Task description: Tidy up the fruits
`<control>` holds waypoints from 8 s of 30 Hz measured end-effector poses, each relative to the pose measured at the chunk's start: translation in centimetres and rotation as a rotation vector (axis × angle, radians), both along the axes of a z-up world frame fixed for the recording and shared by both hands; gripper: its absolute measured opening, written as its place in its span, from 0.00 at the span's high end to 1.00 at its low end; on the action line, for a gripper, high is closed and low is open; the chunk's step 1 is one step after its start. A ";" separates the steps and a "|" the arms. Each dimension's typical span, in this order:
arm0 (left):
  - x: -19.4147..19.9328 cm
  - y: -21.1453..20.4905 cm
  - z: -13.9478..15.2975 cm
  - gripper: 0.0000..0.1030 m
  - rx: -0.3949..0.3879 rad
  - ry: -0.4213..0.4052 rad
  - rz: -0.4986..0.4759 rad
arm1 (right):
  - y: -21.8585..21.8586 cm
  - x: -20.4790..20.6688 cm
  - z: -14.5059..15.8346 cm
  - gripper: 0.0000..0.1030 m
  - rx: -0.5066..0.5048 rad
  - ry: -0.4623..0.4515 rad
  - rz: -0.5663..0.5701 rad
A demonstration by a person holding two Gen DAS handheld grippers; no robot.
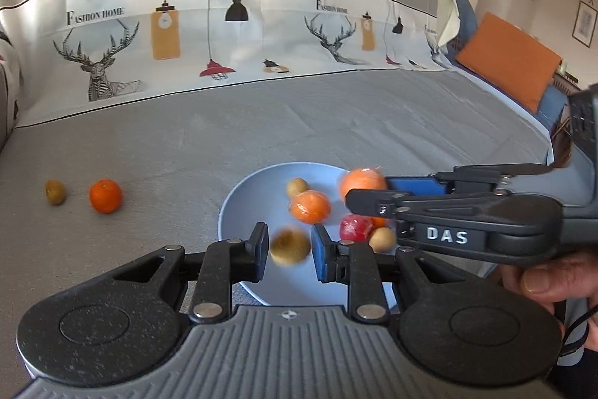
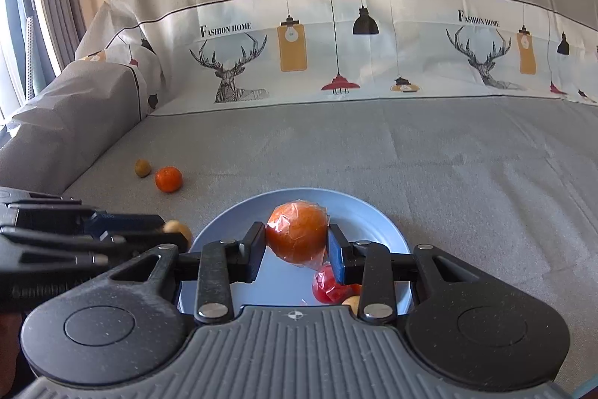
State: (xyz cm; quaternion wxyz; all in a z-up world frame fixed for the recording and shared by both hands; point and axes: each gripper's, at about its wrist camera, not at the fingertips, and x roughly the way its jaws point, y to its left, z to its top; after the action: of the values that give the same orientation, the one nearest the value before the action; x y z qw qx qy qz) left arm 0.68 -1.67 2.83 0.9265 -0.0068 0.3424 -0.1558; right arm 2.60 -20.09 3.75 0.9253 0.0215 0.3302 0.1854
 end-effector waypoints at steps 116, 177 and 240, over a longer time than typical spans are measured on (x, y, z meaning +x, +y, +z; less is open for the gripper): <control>11.0 21.7 -5.5 0.67 -0.450 0.103 0.825 | 19.5 12.8 -4.4 0.56 0.091 0.124 0.206; -1.2 0.7 1.0 0.45 -0.160 0.081 0.139 | -2.4 -0.8 1.0 0.12 0.049 -0.040 -0.032; -2.3 -0.8 -0.6 0.01 0.023 0.222 0.274 | -0.9 -2.0 -1.2 0.01 -0.127 0.149 -0.184</control>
State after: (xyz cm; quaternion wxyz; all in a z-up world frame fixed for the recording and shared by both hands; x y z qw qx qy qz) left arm -1.59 -2.48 2.19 0.8956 -0.0598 0.4402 -0.0226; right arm 0.57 -21.02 2.56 0.9108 0.0070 0.4055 0.0765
